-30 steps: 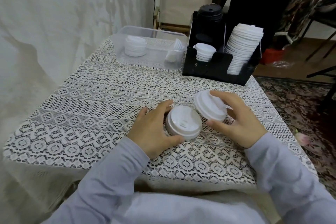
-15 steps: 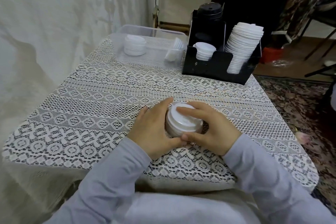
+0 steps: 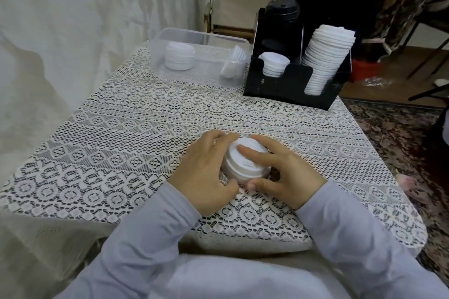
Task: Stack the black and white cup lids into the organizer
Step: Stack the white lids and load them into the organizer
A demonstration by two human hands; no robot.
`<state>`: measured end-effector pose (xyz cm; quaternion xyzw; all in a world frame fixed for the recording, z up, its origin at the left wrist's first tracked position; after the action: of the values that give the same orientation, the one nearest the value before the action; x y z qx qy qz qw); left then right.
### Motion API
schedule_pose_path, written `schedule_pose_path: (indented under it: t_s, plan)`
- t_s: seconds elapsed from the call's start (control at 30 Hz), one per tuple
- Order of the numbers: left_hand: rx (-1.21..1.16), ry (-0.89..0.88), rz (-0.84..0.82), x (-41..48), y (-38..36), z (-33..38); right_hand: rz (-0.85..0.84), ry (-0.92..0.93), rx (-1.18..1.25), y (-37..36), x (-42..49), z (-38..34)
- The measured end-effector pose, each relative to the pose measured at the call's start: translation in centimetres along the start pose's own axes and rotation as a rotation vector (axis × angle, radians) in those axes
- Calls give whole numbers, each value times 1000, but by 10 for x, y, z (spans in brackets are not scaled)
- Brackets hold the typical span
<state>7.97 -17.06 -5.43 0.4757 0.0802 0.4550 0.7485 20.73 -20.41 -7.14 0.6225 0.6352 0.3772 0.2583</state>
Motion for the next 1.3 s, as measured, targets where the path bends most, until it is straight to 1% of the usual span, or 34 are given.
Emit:
schedule_pose_path:
  t_s: [0.07,0.17,0.2,0.4,0.53,0.63,0.83,0.97,1.03,1.1,1.17,1.23,1.3]
  plan:
    - [-129,-5,47,-2,6,4,9,-4,-18,0,-2,0]
    - [-101,-25,147,-3,13,4,50,0,-43,3,-3,-3]
    - [-83,-30,155,-3,12,4,51,-9,-53,3,-2,-3]
    - [-34,-3,95,0,11,6,-4,-15,-114,3,-2,-4]
    - [-74,41,80,2,15,5,-52,0,-150,4,0,-3]
    - [-142,75,37,5,18,2,-77,-21,-159,8,3,-5]
    - [-84,-5,-116,22,27,6,-207,-91,-114,12,13,-7]
    - [-27,-30,-140,43,53,12,-291,-102,-39,21,24,-14]
    - [29,-8,-142,62,67,11,-237,-102,-25,35,35,-20]
    - [24,32,-104,92,79,8,-90,-102,-33,52,54,-18]
    - [-24,110,-32,130,85,-1,74,-115,11,61,76,-9]
    - [-28,202,42,171,81,-14,186,-133,24,61,97,5]
    - [-4,277,80,206,72,-27,274,-162,60,58,109,18]
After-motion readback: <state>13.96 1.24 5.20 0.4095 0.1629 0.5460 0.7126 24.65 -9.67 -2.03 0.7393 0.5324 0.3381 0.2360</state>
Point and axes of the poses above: each hand's wrist, its own x-axis towards the middle knuckle, its own y-axis out of the back of the hand, z = x × y, the point moved 7 cm from there along x, towards the middle knuckle, and after that the axes turned 5 degrees about z, right-handed, at the moved point
